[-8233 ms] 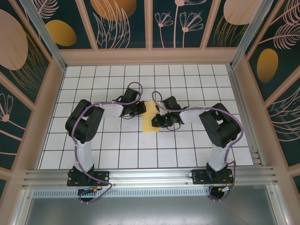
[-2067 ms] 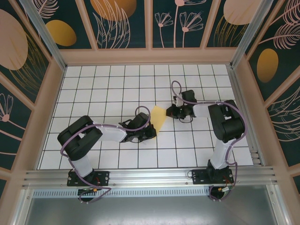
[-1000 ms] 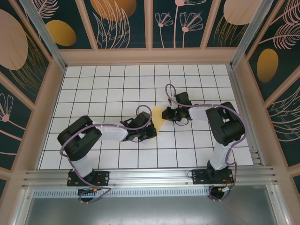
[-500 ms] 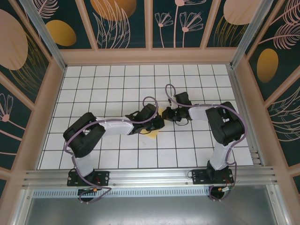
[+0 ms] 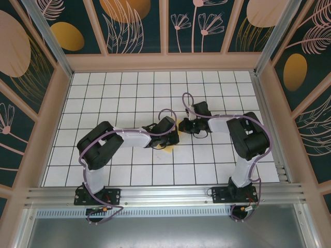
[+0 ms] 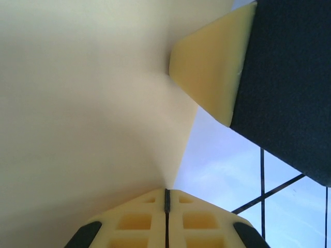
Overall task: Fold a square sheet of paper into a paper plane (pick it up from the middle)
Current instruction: First fold in half a square sheet of paper at the center of the table.
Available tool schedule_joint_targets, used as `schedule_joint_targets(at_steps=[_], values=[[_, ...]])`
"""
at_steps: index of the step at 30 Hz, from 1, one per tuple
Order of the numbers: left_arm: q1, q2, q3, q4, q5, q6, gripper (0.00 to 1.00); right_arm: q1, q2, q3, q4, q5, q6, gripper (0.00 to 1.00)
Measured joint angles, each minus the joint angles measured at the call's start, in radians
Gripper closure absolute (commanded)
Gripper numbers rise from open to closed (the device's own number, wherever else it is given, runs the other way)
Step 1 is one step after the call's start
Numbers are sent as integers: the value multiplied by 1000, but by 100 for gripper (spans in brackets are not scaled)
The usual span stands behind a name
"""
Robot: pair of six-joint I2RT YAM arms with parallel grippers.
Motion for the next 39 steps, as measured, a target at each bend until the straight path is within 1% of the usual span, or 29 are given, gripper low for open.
schedule_joint_targets(at_steps=[4, 9, 18, 27, 32, 37, 39], values=[[3, -28, -57, 47, 17, 3, 92, 0, 4, 2, 0, -8, 0, 93], [2, -84, -136, 68, 55, 5, 92, 0, 11, 7, 0, -21, -2, 93], [-13, -128, -190, 67, 87, 29, 92, 0, 19, 15, -2, -30, -3, 93], [-19, -175, -231, 24, 132, 61, 92, 0, 19, 15, -2, -30, -3, 93], [-23, -194, -231, -22, 132, 84, 91, 0, 19, 16, -3, -31, -3, 93], [-27, -227, -229, -82, 100, 97, 84, 3, 19, 33, -32, -27, -3, 92], [-25, -261, -223, -102, 70, 97, 76, 10, 18, 45, -52, -16, -4, 91]])
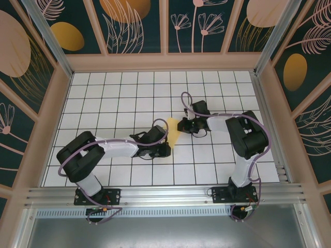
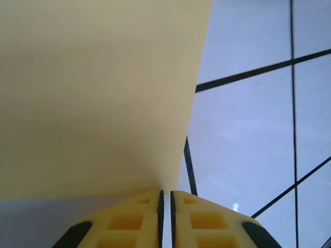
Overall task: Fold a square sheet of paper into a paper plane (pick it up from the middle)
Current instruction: First fold in half a square sheet of paper at the center of the table, then rotate the square sheet of paper at the center of the table.
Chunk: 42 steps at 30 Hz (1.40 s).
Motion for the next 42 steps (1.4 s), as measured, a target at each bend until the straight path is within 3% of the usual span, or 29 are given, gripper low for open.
schedule_joint_targets(at_steps=[6, 9, 16, 26, 39, 42], values=[[80, -149, 6, 2, -79, -17, 58, 47, -77, 40, -86, 117, 5, 72], [147, -201, -13, 24, -111, -27, 49, 105, -123, 80, -127, 255, 27, 56], [249, -217, -93, 61, -143, -58, 34, 233, -95, 182, -236, 555, 139, 39], [332, -253, -174, 87, -142, -81, 11, 270, 111, 320, -324, 693, 151, 36], [349, -290, -206, 95, -137, -80, 10, 286, 106, 299, -278, 588, -241, 44], [349, -290, -207, 96, -123, -79, 10, 277, 94, 293, -271, 529, -260, 44]])
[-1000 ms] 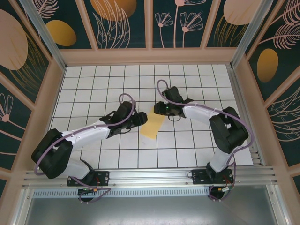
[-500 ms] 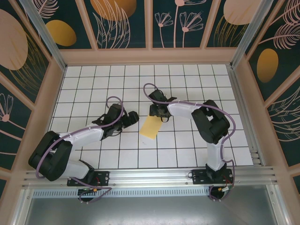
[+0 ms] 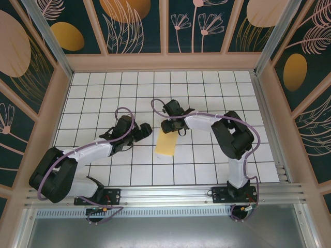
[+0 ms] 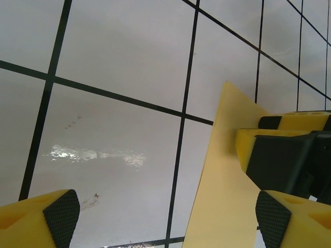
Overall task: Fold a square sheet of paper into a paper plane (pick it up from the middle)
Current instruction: Rotate the square sheet of paper at the center of the table, then fold the triangle a second time at the center of the table.
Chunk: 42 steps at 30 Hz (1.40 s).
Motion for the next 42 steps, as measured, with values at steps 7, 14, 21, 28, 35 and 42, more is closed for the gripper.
schedule_joint_targets(at_steps=[7, 14, 21, 28, 35, 42], values=[[0, 0, -2, 22, 55, 13, 11, -34, -145, -41, 28, -31, 179, 44], [0, 0, -4, 5, 130, 44, 10, -42, -165, -48, 34, 7, 317, 48], [-16, 0, -4, 3, 201, 34, 12, -73, -47, -43, 30, -23, 366, 46], [-76, 39, -4, 29, 238, -31, 15, -97, -21, -37, 37, -51, 379, 47], [-121, 74, -4, 34, 265, -101, 16, -107, -19, -39, 42, -72, 398, 47], [-142, 98, -4, 40, 290, -136, 15, -117, -19, -48, 55, -92, 406, 47]])
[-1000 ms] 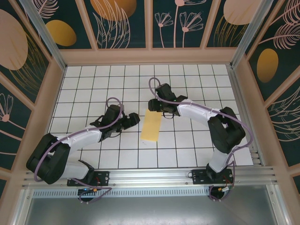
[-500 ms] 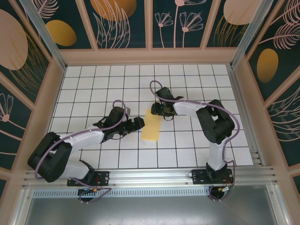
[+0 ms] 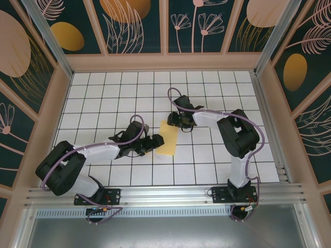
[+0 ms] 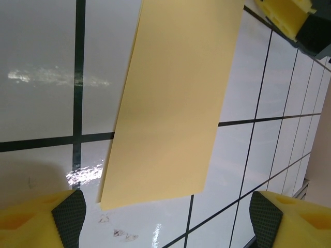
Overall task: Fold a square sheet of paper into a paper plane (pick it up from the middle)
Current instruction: Fold the triangle a second time at the center of the table.
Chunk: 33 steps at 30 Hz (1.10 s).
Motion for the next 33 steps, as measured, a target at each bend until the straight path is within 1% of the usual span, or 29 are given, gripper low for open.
schedule_joint_targets(at_steps=[5, 15, 19, 26, 33], values=[[-12, 27, 2, 0, 0, -7, 15, -5, 0, -5, 9, -10, 7, 47], [-18, 58, 37, 0, 19, -7, 19, -6, 0, -11, 20, -11, 15, 48], [-19, 74, 48, 0, 27, -7, 19, -7, 0, -15, 24, -11, 15, 48], [-19, 82, 62, -28, 5, -3, 19, -7, -2, -18, 28, -11, 15, 48], [-24, 85, 65, -33, 1, -3, 21, -7, -2, -21, 32, -11, 15, 48]])
